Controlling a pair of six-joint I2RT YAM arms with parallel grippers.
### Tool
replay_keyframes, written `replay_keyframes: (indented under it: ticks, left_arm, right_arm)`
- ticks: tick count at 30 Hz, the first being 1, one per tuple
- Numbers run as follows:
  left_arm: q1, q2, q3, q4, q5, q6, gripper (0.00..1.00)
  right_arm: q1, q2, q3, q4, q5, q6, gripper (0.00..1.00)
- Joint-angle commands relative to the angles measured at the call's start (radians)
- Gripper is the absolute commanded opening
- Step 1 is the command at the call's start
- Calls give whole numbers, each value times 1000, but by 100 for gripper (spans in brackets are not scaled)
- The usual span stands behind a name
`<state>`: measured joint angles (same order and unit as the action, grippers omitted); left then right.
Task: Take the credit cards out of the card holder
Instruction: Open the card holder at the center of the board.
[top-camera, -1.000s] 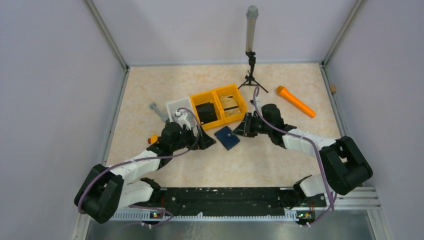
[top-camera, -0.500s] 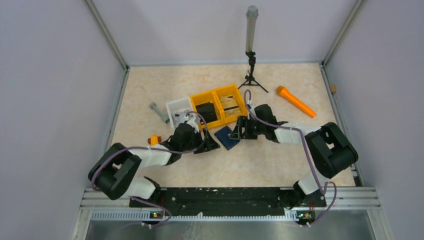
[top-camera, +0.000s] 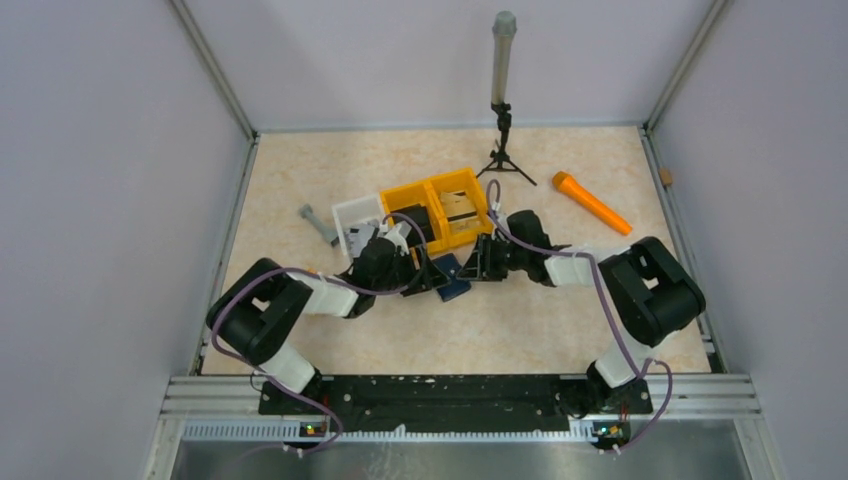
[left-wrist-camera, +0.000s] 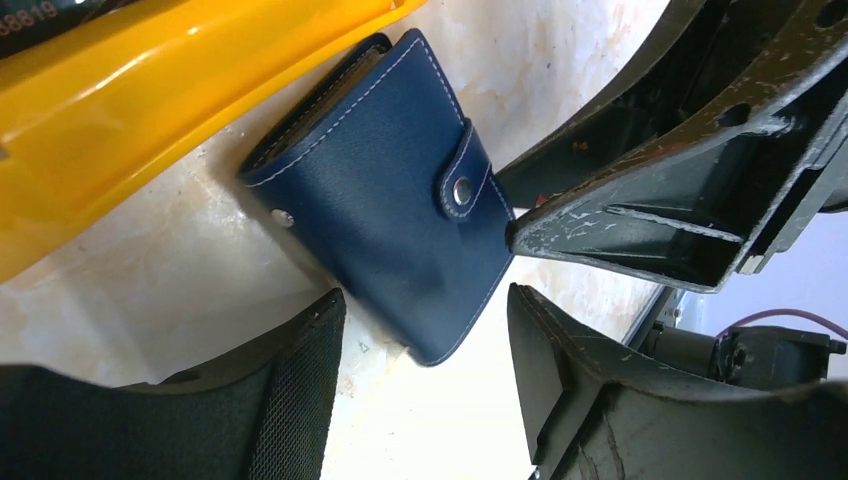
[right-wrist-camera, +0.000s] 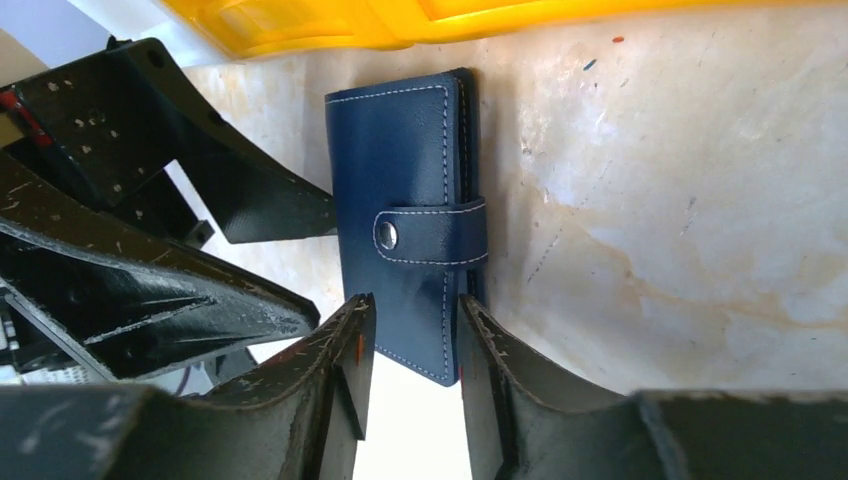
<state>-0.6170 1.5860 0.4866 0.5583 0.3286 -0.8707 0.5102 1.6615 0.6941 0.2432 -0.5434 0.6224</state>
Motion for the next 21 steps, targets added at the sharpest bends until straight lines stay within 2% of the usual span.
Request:
replay_keyframes:
  ticks: [1, 3, 7, 9, 11, 18, 20, 21]
  left_arm:
    - [-4, 41, -6, 66, 21, -13, 65]
    - [-4, 44, -17, 101, 31, -23, 65]
    - [-2, 68, -31, 198, 75, -57, 64]
    - [-2, 74, -43, 245, 83, -72, 56]
    - [-2, 67, -57, 292, 87, -82, 45]
    - [-2, 8, -81, 342, 83, -93, 42]
    - [0, -10, -83, 332, 78, -88, 34]
    - [1, -22, -83, 324, 76, -85, 29]
  right_arm:
    - [4, -2, -17, 80, -40, 32, 33]
    - [4, -3, -25, 93, -49, 42, 29]
    - [4, -5, -45, 129, -65, 65, 29]
    - [4, -2, -47, 136, -70, 66, 28]
    - [4, 0, -49, 141, -76, 69, 22]
    - [5, -18, -59, 154, -94, 74, 13]
    - [4, -25, -59, 150, -95, 72, 13]
    - [4, -29, -59, 145, -95, 68, 17]
